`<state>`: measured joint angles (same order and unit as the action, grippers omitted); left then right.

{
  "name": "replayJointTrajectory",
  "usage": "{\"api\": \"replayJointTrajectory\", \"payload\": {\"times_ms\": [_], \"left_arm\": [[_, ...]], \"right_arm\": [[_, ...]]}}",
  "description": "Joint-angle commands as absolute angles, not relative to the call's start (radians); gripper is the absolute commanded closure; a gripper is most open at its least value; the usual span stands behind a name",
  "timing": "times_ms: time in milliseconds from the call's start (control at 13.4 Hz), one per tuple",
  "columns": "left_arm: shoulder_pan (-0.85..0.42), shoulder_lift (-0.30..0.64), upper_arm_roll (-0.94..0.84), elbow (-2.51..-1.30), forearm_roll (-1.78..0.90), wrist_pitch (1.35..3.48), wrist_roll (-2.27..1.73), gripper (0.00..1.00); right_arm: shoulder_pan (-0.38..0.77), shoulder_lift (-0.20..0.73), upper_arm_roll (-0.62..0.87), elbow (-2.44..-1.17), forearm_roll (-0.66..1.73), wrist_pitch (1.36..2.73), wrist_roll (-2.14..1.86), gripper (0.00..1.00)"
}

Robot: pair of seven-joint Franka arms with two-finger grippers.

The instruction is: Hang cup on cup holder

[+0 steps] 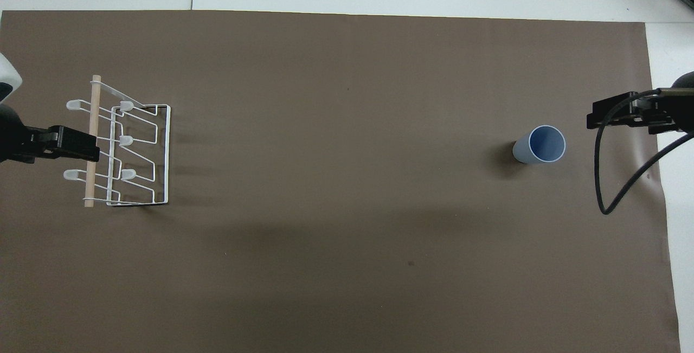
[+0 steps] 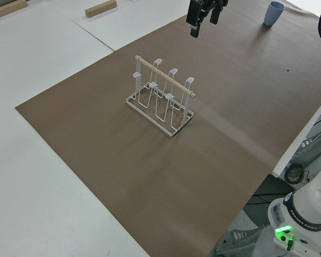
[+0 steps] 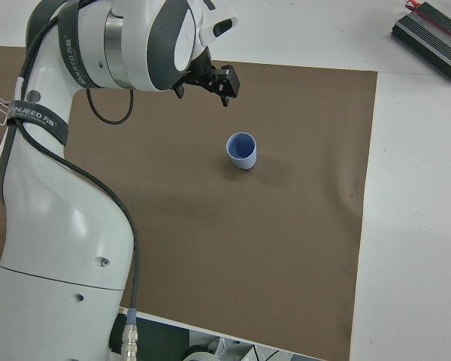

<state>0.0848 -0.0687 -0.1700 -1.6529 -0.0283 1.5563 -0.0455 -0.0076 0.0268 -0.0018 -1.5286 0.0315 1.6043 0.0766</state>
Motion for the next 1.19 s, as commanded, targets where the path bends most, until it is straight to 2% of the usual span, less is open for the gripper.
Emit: {"api": "replayJointTrajectory", "payload": {"times_ms": [0, 595, 1115], "left_arm": [[0.089, -0.098, -0.167, -1.686, -0.04, 1.572, -0.046, 0.0], [0.089, -0.098, -0.167, -1.686, -0.04, 1.574, -0.046, 0.0], [0.089, -0.098, -0.167, -1.686, -0.04, 1.572, -0.046, 0.0]], "right_arm": [[-0.014, -0.005, 0.0, -1.56, 0.057, 1.598, 0.086, 0.0], [-0.017, -0.038, -0.043, -1.637, 0.04, 1.623, -0.053, 0.0], [-0.008, -0.068, -0.043, -1.903, 0.057, 1.929, -0.061, 0.0]]}}
